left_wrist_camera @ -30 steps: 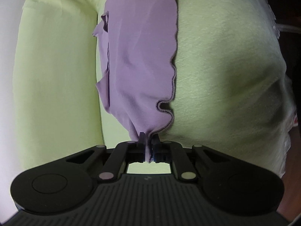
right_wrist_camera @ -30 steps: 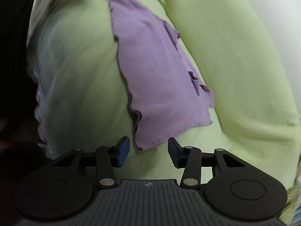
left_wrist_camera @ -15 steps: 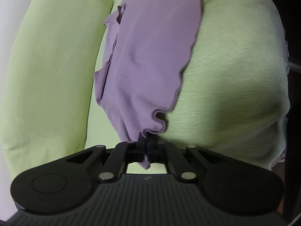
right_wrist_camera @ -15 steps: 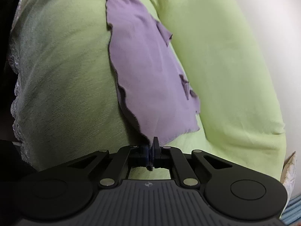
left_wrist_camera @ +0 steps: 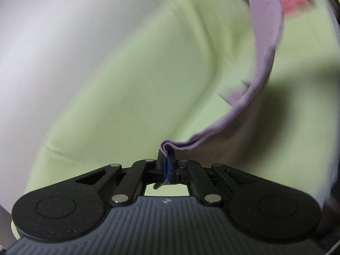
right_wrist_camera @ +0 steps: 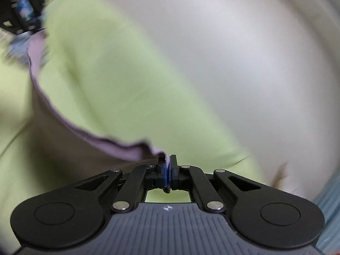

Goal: Fold clothes
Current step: 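Lift the top by its hem with both grippers and shake it out, then lower the top flat onto the sofa and open both grippers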

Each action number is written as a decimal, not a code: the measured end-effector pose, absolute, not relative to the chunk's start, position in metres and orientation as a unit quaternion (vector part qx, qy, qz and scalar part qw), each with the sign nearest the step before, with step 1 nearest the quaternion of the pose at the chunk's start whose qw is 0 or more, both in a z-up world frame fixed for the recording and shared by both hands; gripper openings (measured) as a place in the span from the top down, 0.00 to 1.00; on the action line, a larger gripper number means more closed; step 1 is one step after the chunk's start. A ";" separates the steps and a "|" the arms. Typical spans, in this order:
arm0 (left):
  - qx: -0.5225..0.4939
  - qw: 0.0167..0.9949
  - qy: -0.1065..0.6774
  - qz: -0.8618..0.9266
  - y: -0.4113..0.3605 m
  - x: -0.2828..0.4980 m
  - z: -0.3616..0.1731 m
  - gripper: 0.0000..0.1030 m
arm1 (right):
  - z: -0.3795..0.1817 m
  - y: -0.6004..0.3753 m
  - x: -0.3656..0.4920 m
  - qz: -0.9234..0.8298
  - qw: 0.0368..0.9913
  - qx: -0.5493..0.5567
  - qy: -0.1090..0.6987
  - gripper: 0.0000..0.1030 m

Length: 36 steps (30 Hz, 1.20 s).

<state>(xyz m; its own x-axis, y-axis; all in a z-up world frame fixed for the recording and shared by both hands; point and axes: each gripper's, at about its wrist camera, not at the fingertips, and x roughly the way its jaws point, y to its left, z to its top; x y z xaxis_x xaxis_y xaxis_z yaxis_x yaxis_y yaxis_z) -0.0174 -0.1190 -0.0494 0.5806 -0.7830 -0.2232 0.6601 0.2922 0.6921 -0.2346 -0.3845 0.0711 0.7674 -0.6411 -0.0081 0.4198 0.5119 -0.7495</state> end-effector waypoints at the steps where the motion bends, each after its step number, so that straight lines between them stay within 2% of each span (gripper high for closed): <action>1: 0.366 0.811 -0.091 -0.448 -0.113 -0.024 -0.029 1.00 | 0.095 -0.387 -0.240 -0.322 0.856 -0.387 0.120 1.00; 6: 0.297 0.849 -0.139 -0.414 -0.094 -0.052 0.048 1.00 | 0.189 -0.397 -0.256 -0.330 0.857 -0.391 0.069 1.00; 10: 0.279 0.859 -0.168 -0.394 -0.082 -0.070 0.080 1.00 | 0.235 -0.387 -0.275 -0.337 0.848 -0.407 0.026 1.00; 13: 0.275 0.867 -0.171 -0.379 -0.086 -0.072 0.094 1.00 | 0.258 -0.396 -0.270 -0.332 0.852 -0.403 0.036 1.00; 17: 0.281 0.876 -0.149 -0.362 -0.105 -0.053 0.077 1.00 | 0.263 -0.434 -0.234 -0.330 0.857 -0.386 0.084 1.00; 23: 0.342 0.881 -0.088 -0.313 -0.205 0.026 0.044 0.98 | 0.243 -0.525 -0.150 -0.328 0.875 -0.317 0.165 1.00; 27: 0.346 0.887 -0.106 -0.287 -0.249 0.051 0.050 0.98 | 0.258 -0.564 -0.123 -0.339 0.883 -0.288 0.147 1.00; 32: 0.305 0.898 -0.147 -0.280 -0.245 0.044 0.060 0.98 | 0.266 -0.576 -0.142 -0.337 0.886 -0.300 0.102 1.00; 34: 0.307 0.894 -0.153 -0.287 -0.216 0.027 0.025 0.98 | 0.261 -0.579 -0.153 -0.332 0.888 -0.305 0.091 1.00; 36: 0.320 0.887 -0.152 -0.298 -0.208 0.012 0.001 0.98 | 0.233 -0.577 -0.168 -0.318 0.891 -0.308 0.100 1.00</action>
<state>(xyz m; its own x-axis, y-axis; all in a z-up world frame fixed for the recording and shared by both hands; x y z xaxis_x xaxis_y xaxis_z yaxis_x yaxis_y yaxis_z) 0.0118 -0.2079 0.0014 0.7767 -0.6249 0.0789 0.4306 0.6182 0.6576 -0.1677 -0.5767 0.2329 0.7781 -0.6279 0.0173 0.5048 0.6087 -0.6121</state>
